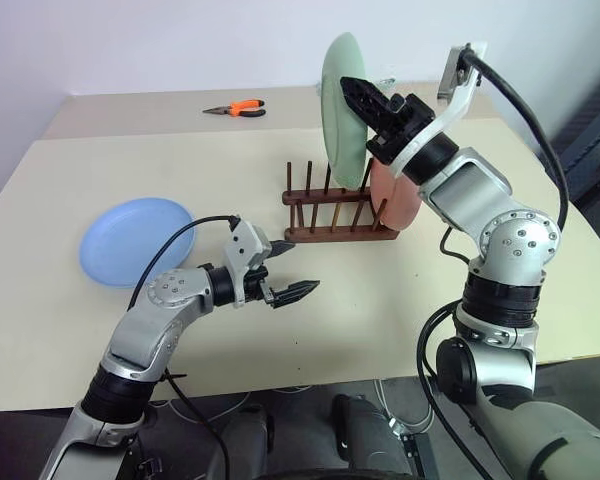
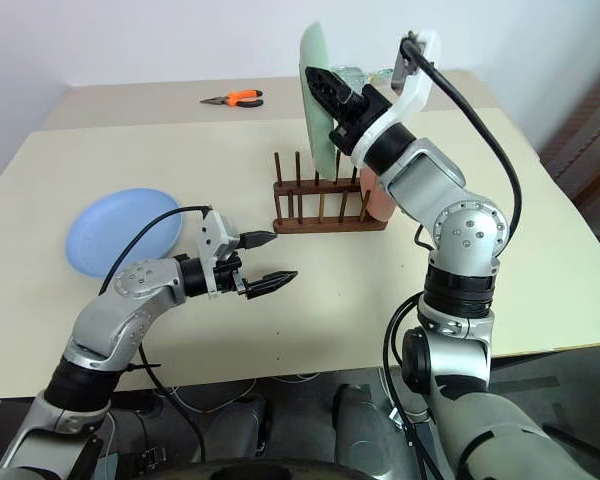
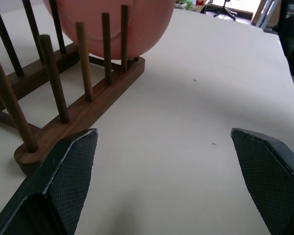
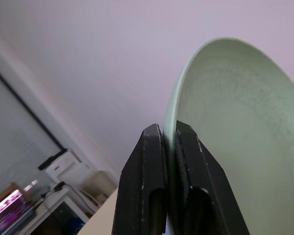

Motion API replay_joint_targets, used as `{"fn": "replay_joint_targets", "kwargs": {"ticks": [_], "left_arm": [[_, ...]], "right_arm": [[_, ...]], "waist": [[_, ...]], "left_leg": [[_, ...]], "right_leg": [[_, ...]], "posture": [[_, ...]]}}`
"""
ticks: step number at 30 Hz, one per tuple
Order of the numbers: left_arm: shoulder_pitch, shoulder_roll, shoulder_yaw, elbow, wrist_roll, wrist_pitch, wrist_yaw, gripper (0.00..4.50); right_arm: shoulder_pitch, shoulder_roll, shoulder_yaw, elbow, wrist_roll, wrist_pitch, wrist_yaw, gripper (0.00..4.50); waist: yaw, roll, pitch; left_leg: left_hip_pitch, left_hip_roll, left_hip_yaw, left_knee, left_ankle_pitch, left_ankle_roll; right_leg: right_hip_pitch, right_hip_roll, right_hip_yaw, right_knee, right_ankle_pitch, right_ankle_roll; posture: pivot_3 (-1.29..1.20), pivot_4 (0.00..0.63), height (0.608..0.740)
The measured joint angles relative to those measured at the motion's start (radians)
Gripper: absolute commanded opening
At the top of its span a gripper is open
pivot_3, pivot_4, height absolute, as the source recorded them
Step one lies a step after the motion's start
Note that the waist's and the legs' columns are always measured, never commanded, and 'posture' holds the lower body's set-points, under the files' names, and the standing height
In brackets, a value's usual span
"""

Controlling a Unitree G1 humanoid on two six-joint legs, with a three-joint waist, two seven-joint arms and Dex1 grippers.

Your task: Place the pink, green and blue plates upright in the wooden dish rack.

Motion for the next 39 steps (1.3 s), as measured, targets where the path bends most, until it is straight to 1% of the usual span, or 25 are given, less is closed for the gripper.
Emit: {"fn": "replay_joint_targets", "kwargs": {"ticks": [3, 6, 8, 9, 11, 14, 16, 18, 20, 21, 22, 24, 27, 28, 30, 33, 35, 39], "left_arm": [[0.000, -0.002, 0.000, 0.000, -0.001, 0.000, -0.001, 4.50], [0.000, -0.008, 0.000, 0.000, -0.002, 0.000, -0.003, 4.50], [0.000, -0.009, 0.000, 0.000, -0.002, 0.000, -0.005, 4.50], [0.000, -0.009, 0.000, 0.000, -0.002, 0.000, -0.006, 4.50], [0.000, -0.009, 0.001, 0.000, -0.010, 0.004, -0.011, 4.50], [0.000, -0.021, 0.015, 0.000, -0.050, 0.038, -0.011, 4.50], [-0.003, -0.044, 0.039, 0.000, -0.066, 0.048, 0.011, 4.50], [-0.015, -0.070, 0.068, 0.003, -0.068, 0.047, 0.048, 4.50], [-0.042, -0.116, 0.108, 0.016, -0.061, 0.030, 0.122, 4.50], [-0.078, -0.165, 0.147, 0.052, -0.029, -0.005, 0.218, 4.50], [-0.114, -0.193, 0.183, 0.085, 0.011, -0.036, 0.308, 4.50], [-0.208, -0.251, 0.278, 0.161, 0.101, -0.056, 0.558, 4.50], [-0.335, -0.373, 0.484, 0.206, 0.207, -0.036, 1.006, 4.50], [-0.351, -0.404, 0.539, 0.192, 0.237, -0.026, 1.126, 4.50], [-0.353, -0.449, 0.609, 0.162, 0.283, 0.000, 1.293, 4.50], [-0.349, -0.536, 0.720, 0.106, 0.285, 0.076, 1.468, 4.50], [-0.347, -0.586, 0.786, 0.073, 0.265, 0.136, 1.544, 4.50], [-0.340, -0.618, 0.871, 0.058, 0.193, 0.216, 1.604, 4.50]], "right_arm": [[0.028, 0.000, 0.008, 0.016, -0.025, 0.003, -0.009, 0.05], [0.047, 0.000, 0.009, 0.076, -0.065, 0.001, -0.012, 1.03], [0.047, -0.002, 0.006, 0.103, -0.091, -0.008, -0.012, 1.91], [0.046, -0.005, 0.008, 0.114, -0.115, -0.016, -0.008, 2.47], [0.043, -0.032, 0.034, 0.117, -0.184, -0.050, 0.033, 3.41], [0.021, -0.112, 0.120, 0.096, -0.337, -0.146, 0.144, 3.41], [0.014, -0.178, 0.193, 0.073, -0.480, -0.254, 0.230, 3.41], [0.009, -0.200, 0.231, 0.066, -0.583, -0.351, 0.289, 3.41], [0.009, -0.207, 0.258, 0.058, -0.659, -0.428, 0.334, 3.98], [0.008, -0.222, 0.272, 0.047, -0.690, -0.470, 0.373, 4.26], [0.005, -0.231, 0.284, 0.030, -0.712, -0.506, 0.408, 4.46], [0.002, -0.261, 0.309, -0.016, -0.749, -0.567, 0.497, 4.46], [0.039, -0.310, 0.376, -0.079, -0.810, -0.632, 0.624, 4.46], [0.064, -0.313, 0.398, -0.082, -0.831, -0.649, 0.651, 4.46], [0.111, -0.308, 0.424, -0.076, -0.857, -0.658, 0.679, 4.46], [0.138, -0.300, 0.445, -0.067, -0.888, -0.673, 0.702, 4.46], [0.150, -0.297, 0.445, -0.067, -0.905, -0.684, 0.712, 4.46], [0.167, -0.277, 0.445, -0.061, -0.925, -0.684, 0.722, 4.46]], "waist": [[0.001, 0.000, 0.000], [0.000, 0.000, 0.000], [0.000, 0.000, 0.000], [-0.001, 0.000, 0.000], [0.000, 0.001, 0.000], [-0.001, 0.001, 0.001], [-0.001, 0.001, 0.001], [-0.001, 0.001, 0.000], [-0.001, 0.001, 0.000], [0.001, 0.001, 0.001], [0.003, 0.000, 0.001], [0.004, -0.001, 0.001], [0.002, -0.005, -0.002], [0.001, -0.006, -0.003], [0.005, -0.006, -0.002], [0.012, -0.009, 0.000], [0.017, -0.011, -0.001], [0.022, -0.011, 0.000]], "left_leg": [[0.000, 0.000, 0.000, 0.000, 0.000, 0.000], [0.000, 0.000, 0.000, 0.000, 0.000, 0.000], [0.000, 0.000, 0.000, 0.000, 0.000, 0.000], [0.000, 0.000, 0.000, 0.000, 0.000, 0.000], [0.000, 0.000, 0.001, 0.000, 0.000, 0.000], [0.000, 0.000, 0.001, 0.000, 0.000, 0.000], [0.000, 0.000, 0.001, 0.000, 0.000, 0.000], [0.000, 0.000, 0.001, 0.000, 0.000, 0.000], [0.000, 0.000, 0.001, 0.000, 0.000, 0.000], [0.000, 0.000, 0.000, 0.000, 0.000, 0.000], [0.000, 0.000, 0.000, 0.001, 0.000, 0.000], [0.000, 0.000, 0.000, 0.000, 0.000, 0.000], [0.001, 0.000, 0.000, 0.000, 0.000, -0.001], [0.001, 0.000, 0.000, 0.000, 0.000, -0.001], [0.000, -0.001, 0.000, 0.000, 0.000, -0.001], [-0.001, -0.001, -0.001, 0.001, 0.002, -0.003], [0.000, -0.001, -0.001, 0.001, 0.002, -0.003], [0.000, -0.001, -0.001, 0.001, 0.002, -0.004]], "right_leg": [[0.000, 0.000, 0.000, 0.000, 0.000, 0.000], [0.000, 0.000, 0.000, 0.000, 0.000, 0.000], [0.000, 0.000, 0.000, 0.000, 0.000, 0.000], [0.000, 0.000, 0.000, 0.000, 0.000, 0.000], [-0.001, 0.000, 0.000, 0.000, 0.000, 0.000], [0.000, 0.000, 0.000, 0.000, 0.000, 0.000], [0.000, 0.000, 0.000, 0.000, 0.000, 0.001], [0.000, 0.000, 0.000, 0.000, 0.001, 0.003], [0.000, 0.000, 0.000, 0.000, 0.002, 0.004], [0.000, 0.000, 0.000, -0.001, 0.002, 0.004], [0.000, 0.000, 0.000, -0.001, 0.002, 0.004], [0.001, 0.000, 0.000, -0.001, 0.002, 0.005], [0.002, 0.000, 0.000, -0.003, 0.003, 0.007], [0.002, 0.000, 0.000, -0.003, 0.003, 0.008], [0.001, -0.001, 0.000, -0.003, 0.004, 0.008], [0.001, -0.001, 0.000, -0.003, 0.004, 0.008], [0.002, -0.001, 0.000, -0.003, 0.004, 0.008], [0.002, 0.000, -0.001, -0.002, 0.004, 0.008]], "posture": [[0.00, 0.150, 0.740], [0.00, 0.150, 0.740], [0.00, 0.150, 0.740], [0.00, 0.150, 0.740], [0.00, 0.150, 0.740], [0.00, 0.150, 0.740], [0.00, 0.150, 0.740], [0.00, 0.150, 0.740], [0.00, 0.150, 0.740], [0.00, 0.150, 0.740], [0.00, 0.150, 0.740], [0.00, 0.150, 0.740], [0.00, 0.150, 0.740], [0.00, 0.150, 0.740], [0.00, 0.150, 0.740], [0.00, 0.150, 0.740], [0.00, 0.150, 0.740], [0.00, 0.150, 0.740]]}}
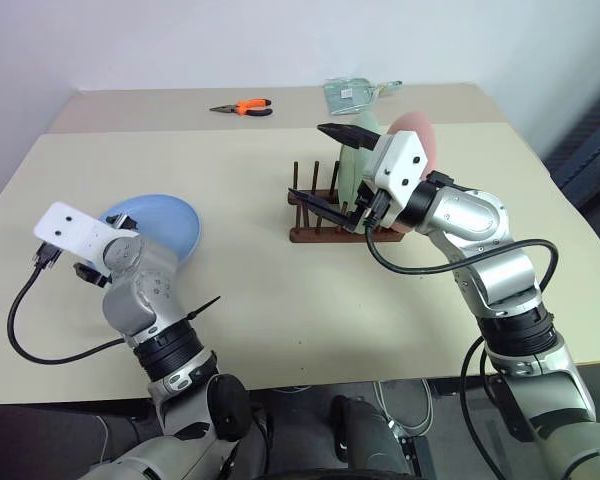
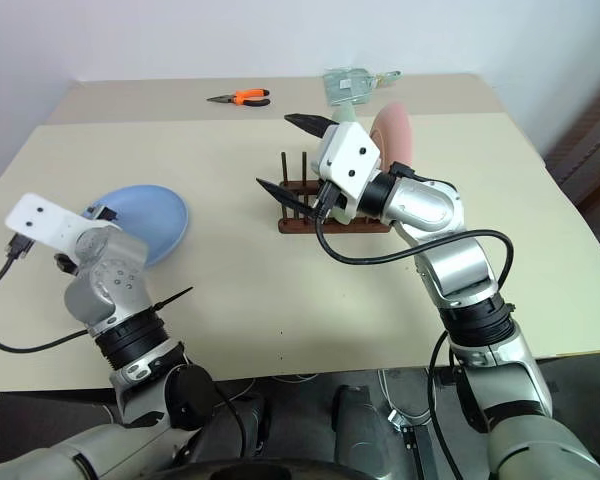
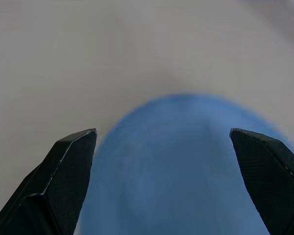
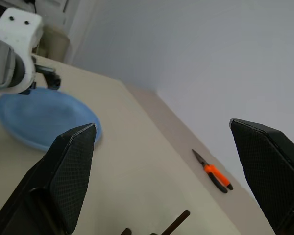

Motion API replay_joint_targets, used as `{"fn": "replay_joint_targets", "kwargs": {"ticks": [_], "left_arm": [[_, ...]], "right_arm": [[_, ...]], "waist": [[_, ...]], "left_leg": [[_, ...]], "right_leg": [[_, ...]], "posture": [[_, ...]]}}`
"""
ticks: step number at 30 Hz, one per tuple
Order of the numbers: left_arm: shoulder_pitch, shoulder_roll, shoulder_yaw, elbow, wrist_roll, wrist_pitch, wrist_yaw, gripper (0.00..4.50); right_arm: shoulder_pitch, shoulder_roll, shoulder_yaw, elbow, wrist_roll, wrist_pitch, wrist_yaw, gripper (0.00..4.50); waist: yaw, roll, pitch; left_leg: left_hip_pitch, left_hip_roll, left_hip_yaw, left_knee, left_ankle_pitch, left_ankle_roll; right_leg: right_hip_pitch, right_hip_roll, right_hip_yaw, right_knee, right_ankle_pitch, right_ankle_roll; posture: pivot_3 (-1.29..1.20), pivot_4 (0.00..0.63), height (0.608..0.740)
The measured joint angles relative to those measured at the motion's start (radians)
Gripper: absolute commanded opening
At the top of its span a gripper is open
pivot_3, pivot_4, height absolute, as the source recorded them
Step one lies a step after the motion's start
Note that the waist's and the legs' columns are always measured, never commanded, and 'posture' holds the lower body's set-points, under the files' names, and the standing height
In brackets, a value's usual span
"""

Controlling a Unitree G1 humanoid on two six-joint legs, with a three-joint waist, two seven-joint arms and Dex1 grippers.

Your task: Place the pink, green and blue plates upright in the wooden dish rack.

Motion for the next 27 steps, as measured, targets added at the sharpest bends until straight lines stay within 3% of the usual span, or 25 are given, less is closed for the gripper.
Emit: {"fn": "replay_joint_targets", "kwargs": {"ticks": [2, 5, 12, 17, 22, 27], "left_arm": [[-0.001, -0.004, 0.074, 0.019, -0.073, 0.026, 0.032, 4.50], [0.005, -0.005, 0.128, 0.042, -0.135, 0.019, 0.062, 3.64], [0.045, 0.030, 0.105, 0.071, -0.177, 0.009, 0.001, 0.13], [0.049, 0.055, 0.015, 0.106, -0.189, 0.020, -0.094, 0.02], [0.050, 0.087, -0.153, 0.119, -0.192, -0.067, -0.310, 0.02], [-0.020, 0.125, -0.309, 0.038, -0.198, -0.163, -0.497, 0.02]], "right_arm": [[0.009, 0.011, 0.000, 0.003, -0.012, 0.000, 0.000, 4.46], [0.015, 0.019, -0.001, 0.004, -0.025, -0.001, 0.001, 4.50], [0.036, 0.034, -0.001, 0.002, -0.055, -0.005, 0.001, 4.50], [0.053, 0.035, -0.001, 0.001, -0.079, -0.012, 0.001, 4.50], [0.049, 0.030, 0.004, 0.000, -0.096, -0.016, 0.029, 4.50], [-0.028, -0.033, 0.088, 0.037, -0.303, -0.187, 0.040, 4.50]], "waist": [[0.001, 0.000, 0.000], [0.002, 0.001, -0.001], [0.010, 0.002, -0.001], [0.008, 0.002, -0.001], [0.006, 0.000, 0.000], [0.002, 0.000, 0.000]], "left_leg": [[0.000, 0.000, 0.000, 0.000, 0.000, 0.000], [0.001, 0.000, 0.000, 0.000, 0.000, 0.000], [0.001, 0.000, 0.000, 0.000, 0.001, -0.002], [0.001, 0.000, 0.000, 0.000, 0.001, -0.002], [-0.001, 0.000, 0.000, 0.000, 0.001, -0.002], [-0.001, 0.000, 0.000, -0.001, 0.001, -0.002]], "right_leg": [[0.000, 0.000, 0.000, 0.000, 0.000, 0.000], [0.000, 0.000, 0.000, 0.000, 0.000, 0.000], [0.001, 0.000, -0.001, 0.000, 0.000, 0.000], [0.001, 0.000, -0.001, 0.001, 0.000, -0.001], [0.000, 0.000, 0.000, -0.001, 0.000, -0.001], [0.000, 0.000, 0.000, -0.001, 0.000, -0.001]], "posture": [[0.00, 0.150, 0.740], [0.00, 0.150, 0.740], [0.00, 0.150, 0.740], [0.00, 0.150, 0.740], [0.00, 0.150, 0.740], [0.00, 0.150, 0.740]]}}
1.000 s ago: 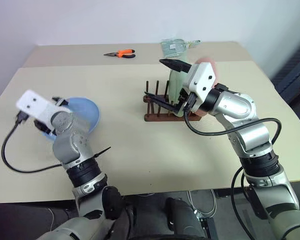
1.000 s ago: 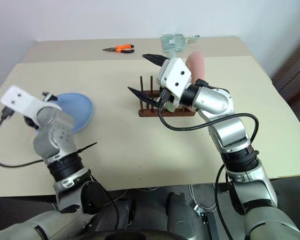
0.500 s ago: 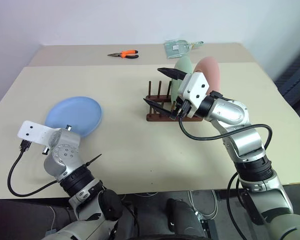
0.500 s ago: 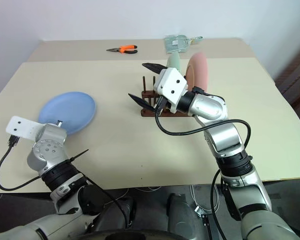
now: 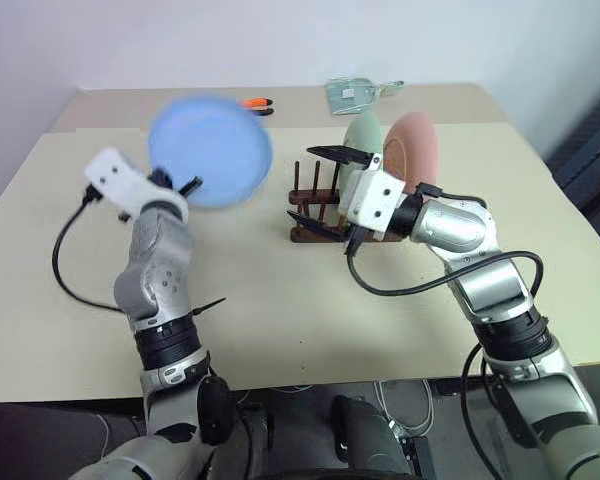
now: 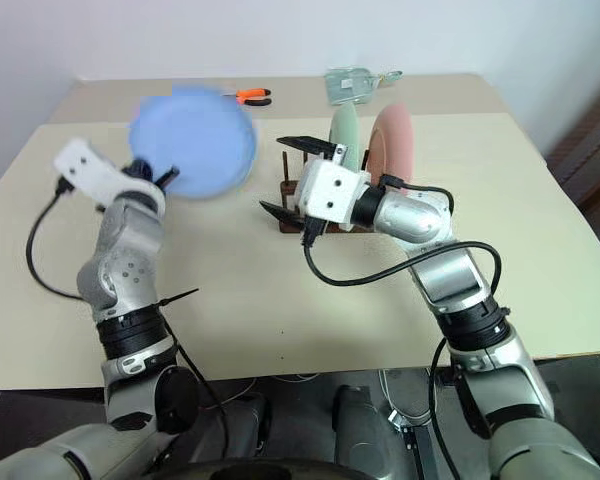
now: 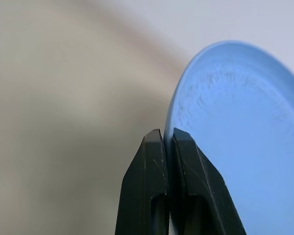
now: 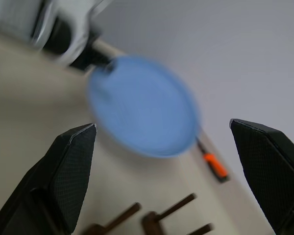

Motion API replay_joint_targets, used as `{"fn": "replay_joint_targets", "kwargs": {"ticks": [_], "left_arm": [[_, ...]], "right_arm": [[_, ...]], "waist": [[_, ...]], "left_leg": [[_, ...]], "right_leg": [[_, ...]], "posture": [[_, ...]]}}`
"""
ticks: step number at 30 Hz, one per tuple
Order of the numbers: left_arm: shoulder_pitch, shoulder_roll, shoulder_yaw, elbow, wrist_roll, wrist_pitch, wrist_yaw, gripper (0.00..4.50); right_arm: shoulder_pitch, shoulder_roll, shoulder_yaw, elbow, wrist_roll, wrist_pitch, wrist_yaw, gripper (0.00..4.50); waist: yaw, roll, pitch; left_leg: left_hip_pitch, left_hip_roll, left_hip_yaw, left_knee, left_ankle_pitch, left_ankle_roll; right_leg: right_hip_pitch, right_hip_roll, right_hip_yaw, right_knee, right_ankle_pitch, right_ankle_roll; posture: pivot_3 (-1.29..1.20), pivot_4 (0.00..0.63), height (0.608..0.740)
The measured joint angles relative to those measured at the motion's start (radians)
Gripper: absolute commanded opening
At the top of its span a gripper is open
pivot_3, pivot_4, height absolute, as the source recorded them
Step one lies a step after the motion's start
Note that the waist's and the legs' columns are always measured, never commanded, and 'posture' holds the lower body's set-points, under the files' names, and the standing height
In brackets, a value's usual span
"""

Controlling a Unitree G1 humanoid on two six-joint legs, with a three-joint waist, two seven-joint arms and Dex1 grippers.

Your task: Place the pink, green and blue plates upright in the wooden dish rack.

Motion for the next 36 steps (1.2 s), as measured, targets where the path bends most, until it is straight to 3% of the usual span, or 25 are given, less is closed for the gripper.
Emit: {"fn": "replay_joint_targets", "kwargs": {"ticks": [5, 12, 15, 19, 22, 23, 24, 26, 28, 31, 36], "left_arm": [[-0.023, 0.017, -0.089, -0.041, -0.015, -0.005, -0.077, 0.02], [-0.036, 0.005, -0.151, -0.102, -0.034, 0.028, -0.104, 0.02], [-0.030, -0.011, -0.177, -0.131, -0.041, 0.043, -0.105, 0.00], [-0.003, -0.017, -0.192, -0.146, -0.043, 0.062, -0.106, 0.00], [-0.001, -0.015, -0.188, -0.147, -0.046, 0.059, -0.108, 0.95], [-0.001, -0.015, -0.181, -0.147, -0.052, 0.054, -0.108, 1.37], [-0.004, -0.019, -0.160, -0.146, -0.063, 0.043, -0.105, 1.98], [-0.032, -0.031, -0.095, -0.120, -0.086, -0.006, -0.068, 2.79], [-0.088, -0.004, 0.013, -0.073, -0.083, -0.098, 0.003, 2.79], [-0.072, 0.129, 0.090, 0.002, -0.021, -0.184, 0.019, 2.79], [0.083, 0.252, 0.011, 0.101, 0.074, -0.230, -0.139, 2.79]], "right_arm": [[-0.058, -0.004, 0.077, 0.093, -0.200, -0.163, -0.037, 4.50], [-0.163, 0.022, 0.123, 0.305, -0.393, -0.253, -0.144, 4.50], [-0.172, 0.036, 0.128, 0.351, -0.424, -0.265, -0.167, 3.70], [-0.172, 0.037, 0.128, 0.365, -0.447, -0.265, -0.186, 1.78], [-0.172, 0.037, 0.128, 0.364, -0.467, -0.272, -0.208, 0.29], [-0.172, 0.036, 0.128, 0.363, -0.479, -0.276, -0.218, 0.00], [-0.171, 0.035, 0.128, 0.365, -0.492, -0.276, -0.225, 0.00], [-0.173, 0.037, 0.128, 0.360, -0.502, -0.283, -0.240, 0.00], [-0.177, 0.037, 0.127, 0.356, -0.508, -0.293, -0.251, 0.00], [-0.188, 0.041, 0.103, 0.350, -0.475, -0.325, -0.256, 0.00], [-0.195, 0.144, 0.017, 0.250, -0.210, -0.287, -0.194, 0.00]], "waist": [[-0.016, 0.000, 0.000], [-0.019, 0.000, 0.000], [-0.018, 0.000, 0.000], [-0.019, 0.000, 0.000], [-0.020, 0.000, 0.000], [-0.020, 0.000, 0.000], [-0.019, 0.000, 0.000], [-0.019, 0.000, 0.000], [-0.023, 0.000, 0.000], [-0.026, 0.000, 0.000], [-0.016, 0.000, 0.001]], "left_leg": [[0.001, 0.000, 0.000, 0.000, 0.000, 0.000], [0.000, 0.000, 0.000, 0.000, 0.000, 0.000], [0.000, 0.000, 0.000, 0.000, 0.000, 0.000], [0.000, 0.000, 0.000, 0.000, 0.000, 0.000], [0.000, 0.000, 0.000, 0.000, 0.000, 0.000], [0.000, 0.000, 0.000, 0.000, 0.000, 0.000], [0.000, 0.000, 0.000, 0.000, 0.000, 0.000], [0.000, 0.000, 0.000, 0.000, 0.000, 0.000], [0.001, 0.000, 0.000, -0.001, 0.000, 0.000], [0.001, 0.001, 0.000, -0.002, 0.000, 0.000], [0.000, 0.000, -0.001, 0.000, 0.000, 0.000]], "right_leg": [[0.000, 0.000, 0.000, 0.000, 0.000, 0.000], [0.000, 0.000, 0.000, 0.000, 0.000, 0.000], [0.000, 0.000, 0.001, 0.000, 0.000, 0.000], [0.000, 0.000, 0.001, 0.000, 0.000, 0.000], [0.000, 0.000, 0.001, 0.000, 0.000, 0.000], [0.000, 0.000, 0.001, 0.000, 0.000, 0.000], [0.000, 0.000, 0.001, 0.000, 0.000, 0.000], [0.000, 0.000, 0.001, 0.000, 0.000, 0.000], [0.000, 0.000, 0.001, 0.000, 0.000, 0.000], [-0.001, 0.001, 0.001, 0.000, 0.000, 0.000], [0.000, 0.000, 0.001, 0.000, 0.000, 0.000]], "posture": [[0.00, 0.150, 0.740], [0.00, 0.150, 0.740], [0.00, 0.150, 0.740], [0.00, 0.150, 0.740], [0.00, 0.150, 0.740], [0.00, 0.150, 0.740], [0.00, 0.150, 0.740], [0.00, 0.150, 0.740], [0.00, 0.150, 0.740], [0.00, 0.150, 0.740], [0.00, 0.150, 0.740]]}}
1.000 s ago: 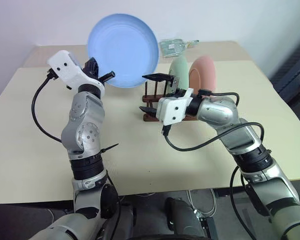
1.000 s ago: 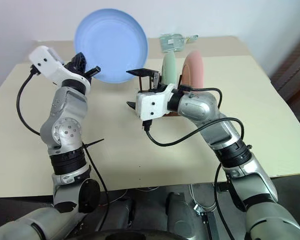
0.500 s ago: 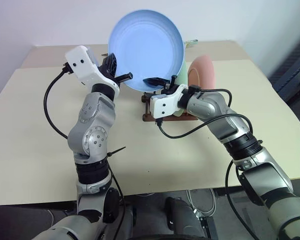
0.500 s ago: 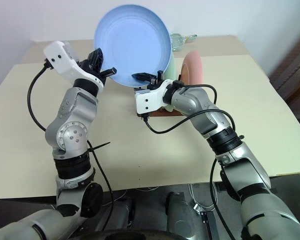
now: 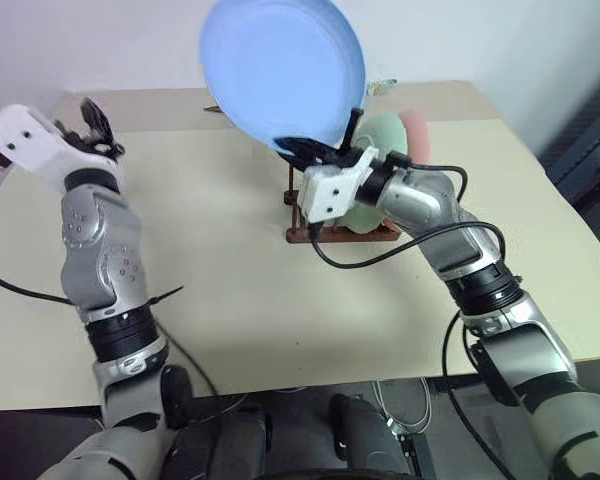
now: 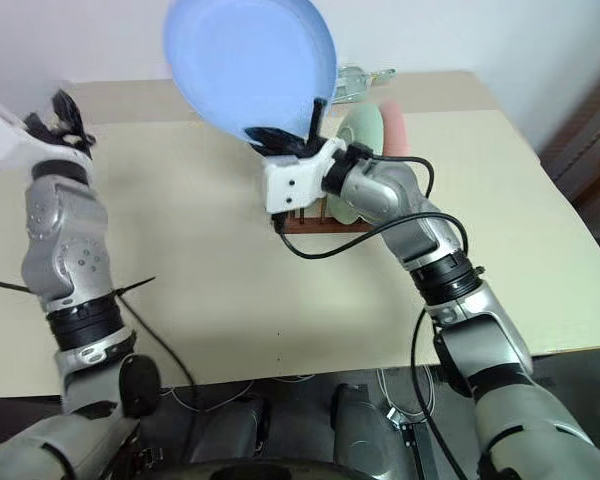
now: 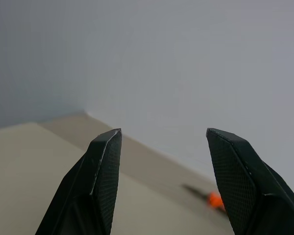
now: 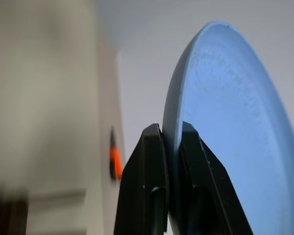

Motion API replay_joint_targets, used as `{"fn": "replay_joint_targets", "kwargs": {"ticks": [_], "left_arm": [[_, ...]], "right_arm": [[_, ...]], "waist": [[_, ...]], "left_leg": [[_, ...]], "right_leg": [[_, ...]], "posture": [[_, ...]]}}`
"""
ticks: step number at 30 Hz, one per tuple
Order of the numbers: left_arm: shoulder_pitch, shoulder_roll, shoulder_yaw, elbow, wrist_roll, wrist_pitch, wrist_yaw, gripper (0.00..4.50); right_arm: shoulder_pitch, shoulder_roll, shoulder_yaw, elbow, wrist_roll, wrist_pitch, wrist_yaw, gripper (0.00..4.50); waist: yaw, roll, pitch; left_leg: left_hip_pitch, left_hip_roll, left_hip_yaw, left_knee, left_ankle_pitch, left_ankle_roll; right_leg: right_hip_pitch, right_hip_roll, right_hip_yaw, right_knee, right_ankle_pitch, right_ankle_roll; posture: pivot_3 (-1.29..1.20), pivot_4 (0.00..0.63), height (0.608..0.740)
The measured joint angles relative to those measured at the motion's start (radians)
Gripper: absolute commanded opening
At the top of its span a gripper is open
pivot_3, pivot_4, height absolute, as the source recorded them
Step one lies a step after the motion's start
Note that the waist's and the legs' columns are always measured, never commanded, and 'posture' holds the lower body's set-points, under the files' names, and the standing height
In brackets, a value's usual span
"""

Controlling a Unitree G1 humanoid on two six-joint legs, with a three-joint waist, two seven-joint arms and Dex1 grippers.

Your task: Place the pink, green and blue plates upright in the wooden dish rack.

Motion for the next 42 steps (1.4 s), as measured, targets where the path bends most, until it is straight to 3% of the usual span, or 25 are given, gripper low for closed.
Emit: {"fn": "replay_joint_targets", "kwargs": {"ticks": [4, 8, 14, 28, 31, 35, 42], "left_arm": [[0.132, 0.021, -0.153, 0.038, 0.089, -0.031, -0.120, 2.79], [0.211, 0.028, -0.308, 0.038, 0.175, -0.124, -0.231, 2.79], [0.271, 0.027, -0.393, 0.013, 0.203, -0.177, -0.346, 2.79], [0.339, 0.053, -0.438, -0.037, 0.184, -0.172, -0.551, 2.79], [0.341, 0.056, -0.440, -0.039, 0.185, -0.172, -0.571, 2.82], [0.352, 0.057, -0.453, -0.044, 0.189, -0.169, -0.588, 2.82], [0.368, 0.056, -0.475, -0.071, 0.195, -0.166, -0.605, 2.82]], "right_arm": [[-0.002, 0.151, -0.100, -0.178, 0.413, 0.356, 0.058, 0.00], [0.046, 0.340, -0.270, -0.302, 0.834, 0.795, -0.139, 0.00], [0.105, 0.427, -0.400, -0.316, 1.030, 1.063, -0.418, 0.00], [0.103, 0.449, -0.497, -0.237, 1.116, 1.162, -0.616, 0.00], [0.076, 0.441, -0.502, -0.194, 1.114, 1.161, -0.621, 0.97], [0.039, 0.394, -0.482, -0.150, 1.052, 1.120, -0.598, 2.78], [0.035, 0.074, -0.263, -0.221, 0.751, 0.886, -0.303, 2.78]], "waist": [[-0.002, 0.000, 0.000], [-0.003, 0.001, -0.001], [-0.005, 0.003, 0.000], [-0.007, 0.003, 0.000], [-0.008, 0.004, 0.001], [-0.008, 0.004, 0.001], [-0.007, 0.005, 0.001]], "left_leg": [[0.001, 0.000, -0.001, 0.000, 0.000, 0.000], [0.000, 0.001, -0.002, -0.002, 0.000, 0.000], [-0.001, 0.001, 0.000, -0.003, 0.000, 0.000], [-0.001, 0.001, 0.000, -0.003, 0.000, 0.001], [-0.001, 0.001, 0.000, -0.003, 0.000, 0.001], [-0.001, 0.001, 0.000, -0.003, 0.000, 0.001], [-0.001, 0.001, 0.001, -0.003, -0.001, 0.002]], "right_leg": [[0.000, 0.000, 0.000, 0.001, 0.000, 0.000], [-0.002, 0.000, 0.000, 0.003, -0.001, -0.004], [-0.005, 0.000, 0.000, 0.003, -0.001, -0.005], [-0.005, 0.001, 0.000, 0.003, -0.001, -0.005], [-0.005, 0.001, 0.000, 0.003, -0.001, -0.004], [-0.005, 0.001, 0.000, 0.002, -0.001, -0.004], [-0.004, 0.000, 0.000, 0.001, 0.000, -0.002]], "posture": [[0.00, 0.150, 0.740], [0.00, 0.150, 0.740], [0.00, 0.150, 0.740], [0.00, 0.150, 0.740], [0.00, 0.150, 0.740], [0.00, 0.150, 0.740], [0.00, 0.150, 0.740]]}}
